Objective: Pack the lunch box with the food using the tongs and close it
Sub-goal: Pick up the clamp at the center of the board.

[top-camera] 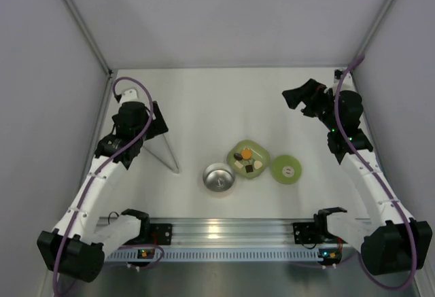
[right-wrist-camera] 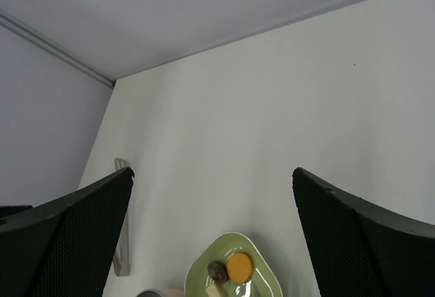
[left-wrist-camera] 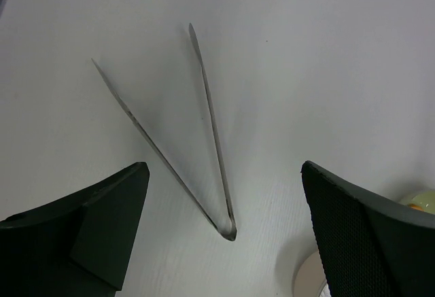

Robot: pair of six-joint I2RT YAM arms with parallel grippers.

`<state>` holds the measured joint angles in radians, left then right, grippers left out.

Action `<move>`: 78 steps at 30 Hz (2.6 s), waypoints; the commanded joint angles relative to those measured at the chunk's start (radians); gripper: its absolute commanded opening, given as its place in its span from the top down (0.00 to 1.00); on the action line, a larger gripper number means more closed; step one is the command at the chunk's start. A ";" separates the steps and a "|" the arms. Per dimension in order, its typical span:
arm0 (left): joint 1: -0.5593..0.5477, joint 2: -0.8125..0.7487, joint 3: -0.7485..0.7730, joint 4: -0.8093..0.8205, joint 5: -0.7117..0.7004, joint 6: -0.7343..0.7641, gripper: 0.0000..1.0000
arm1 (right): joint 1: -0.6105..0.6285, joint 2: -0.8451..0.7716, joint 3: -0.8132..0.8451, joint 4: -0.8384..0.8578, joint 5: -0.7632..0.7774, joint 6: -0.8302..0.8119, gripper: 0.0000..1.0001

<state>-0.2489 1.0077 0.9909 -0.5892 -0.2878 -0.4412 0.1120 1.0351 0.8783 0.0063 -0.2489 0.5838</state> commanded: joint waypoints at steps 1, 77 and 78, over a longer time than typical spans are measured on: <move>0.003 0.011 0.002 0.013 -0.091 -0.066 0.01 | -0.015 -0.001 0.039 0.011 -0.003 -0.024 0.01; -0.148 0.505 -0.305 0.154 -0.251 -0.622 0.21 | -0.014 0.056 -0.099 0.098 -0.153 0.039 0.00; -0.148 0.503 -0.305 0.149 -0.254 -0.629 0.22 | -0.015 0.056 -0.098 0.096 -0.156 0.037 0.01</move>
<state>-0.3946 1.4967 0.7151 -0.3672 -0.5713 -1.0039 0.1112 1.0893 0.7723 0.0185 -0.3771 0.6220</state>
